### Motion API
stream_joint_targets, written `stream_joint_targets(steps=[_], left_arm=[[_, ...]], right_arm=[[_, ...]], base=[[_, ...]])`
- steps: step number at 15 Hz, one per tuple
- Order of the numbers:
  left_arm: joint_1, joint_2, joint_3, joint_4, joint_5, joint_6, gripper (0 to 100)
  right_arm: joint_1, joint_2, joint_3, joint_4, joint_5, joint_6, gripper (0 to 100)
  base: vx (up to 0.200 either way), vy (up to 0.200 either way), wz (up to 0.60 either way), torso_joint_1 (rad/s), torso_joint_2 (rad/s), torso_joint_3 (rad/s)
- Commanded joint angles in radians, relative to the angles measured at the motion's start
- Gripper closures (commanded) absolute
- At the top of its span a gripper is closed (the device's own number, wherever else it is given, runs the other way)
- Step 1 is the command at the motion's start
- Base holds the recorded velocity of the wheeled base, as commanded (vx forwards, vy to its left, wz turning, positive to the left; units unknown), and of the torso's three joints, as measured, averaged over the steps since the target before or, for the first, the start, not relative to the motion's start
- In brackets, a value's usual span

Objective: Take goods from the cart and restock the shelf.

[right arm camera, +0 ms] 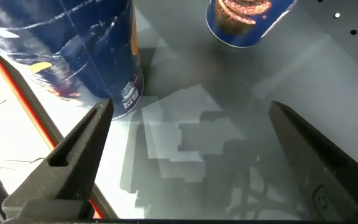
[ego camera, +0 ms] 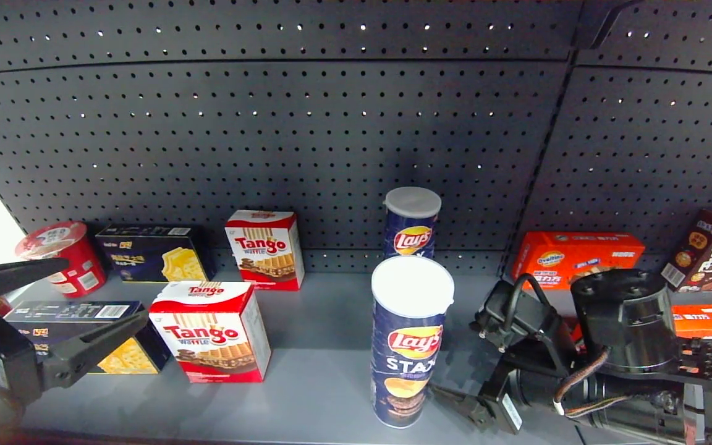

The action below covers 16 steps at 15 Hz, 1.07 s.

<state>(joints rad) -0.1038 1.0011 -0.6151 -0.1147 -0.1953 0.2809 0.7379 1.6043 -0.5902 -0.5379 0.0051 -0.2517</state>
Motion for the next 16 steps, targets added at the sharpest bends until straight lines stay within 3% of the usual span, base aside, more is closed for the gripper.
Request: stream_joint_targets(steps=[1, 16], left_arm=[[0.001, -0.001, 0.002, 0.0, -0.001, 0.0, 0], [0.001, -0.007, 0.017, 0.0, -0.001, 0.0, 0]], right_arm=[[0.002, -0.003, 0.004, -0.001, 0.001, 0.0, 0], [0.008, 0.014, 0.01, -0.013, 0.003, -0.001, 0]], base=[[0.0, 0.0, 0.0, 0.0, 0.0, 0.0], [0.0, 0.0, 0.0, 0.0, 0.0, 0.0]])
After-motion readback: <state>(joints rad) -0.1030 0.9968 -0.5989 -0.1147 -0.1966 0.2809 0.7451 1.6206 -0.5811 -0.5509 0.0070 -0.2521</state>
